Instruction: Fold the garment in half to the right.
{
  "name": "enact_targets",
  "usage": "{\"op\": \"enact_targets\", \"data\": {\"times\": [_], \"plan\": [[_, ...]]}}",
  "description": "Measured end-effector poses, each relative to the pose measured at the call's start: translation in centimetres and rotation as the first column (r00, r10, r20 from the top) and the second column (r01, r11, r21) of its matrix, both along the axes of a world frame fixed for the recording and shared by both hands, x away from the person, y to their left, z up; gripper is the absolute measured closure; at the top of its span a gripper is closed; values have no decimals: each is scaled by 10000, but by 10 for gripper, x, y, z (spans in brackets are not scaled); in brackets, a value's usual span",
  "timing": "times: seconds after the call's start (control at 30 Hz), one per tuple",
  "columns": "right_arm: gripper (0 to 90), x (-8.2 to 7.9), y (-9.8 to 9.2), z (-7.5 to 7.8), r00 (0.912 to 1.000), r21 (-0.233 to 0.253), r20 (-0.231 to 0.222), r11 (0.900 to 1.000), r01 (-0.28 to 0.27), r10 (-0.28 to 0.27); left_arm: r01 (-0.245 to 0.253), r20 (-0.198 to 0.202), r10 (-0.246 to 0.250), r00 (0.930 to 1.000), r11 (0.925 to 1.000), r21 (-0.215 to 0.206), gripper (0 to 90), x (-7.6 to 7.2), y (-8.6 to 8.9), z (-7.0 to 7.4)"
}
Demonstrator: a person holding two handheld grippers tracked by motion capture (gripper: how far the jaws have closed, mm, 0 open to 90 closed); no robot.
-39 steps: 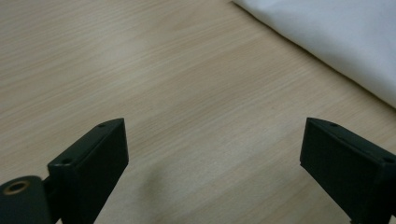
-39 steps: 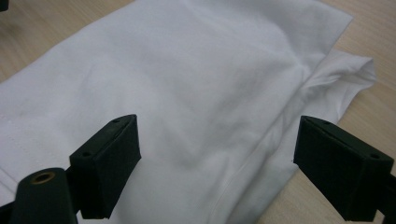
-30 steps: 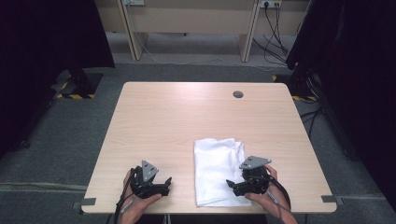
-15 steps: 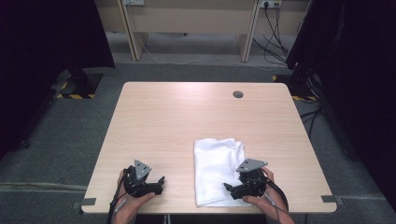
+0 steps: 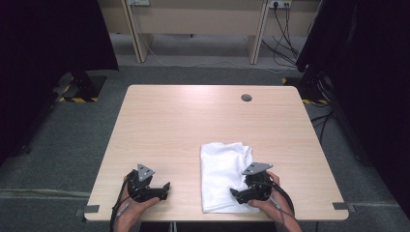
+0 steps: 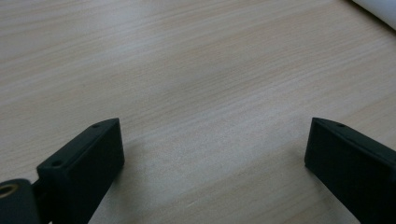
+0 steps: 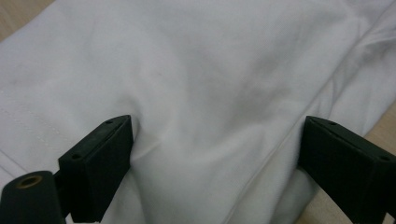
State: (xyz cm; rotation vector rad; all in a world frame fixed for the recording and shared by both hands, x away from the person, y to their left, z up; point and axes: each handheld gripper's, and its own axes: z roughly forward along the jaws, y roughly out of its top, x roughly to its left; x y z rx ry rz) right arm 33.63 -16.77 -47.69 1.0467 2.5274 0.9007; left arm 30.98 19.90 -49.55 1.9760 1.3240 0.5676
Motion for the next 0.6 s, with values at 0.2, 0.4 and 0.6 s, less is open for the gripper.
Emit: {"op": "enact_targets", "data": {"times": [0.2, 0.4, 0.6], "plan": [[113, 17, 6, 1, 10000, -3, -47, 10000, 84, -84, 8, 3, -8, 10000, 10000, -2, 35, 0, 0, 0], [113, 34, 11, 0, 9997, 104, 60, 9997, 237, -237, 13, 5, -13, 10000, 10000, -2, 35, 0, 0, 0], [113, 47, 15, -1, 9996, 207, 192, 9995, 222, -226, 21, 7, -21, 10000, 10000, -3, 35, 0, 0, 0]]}}
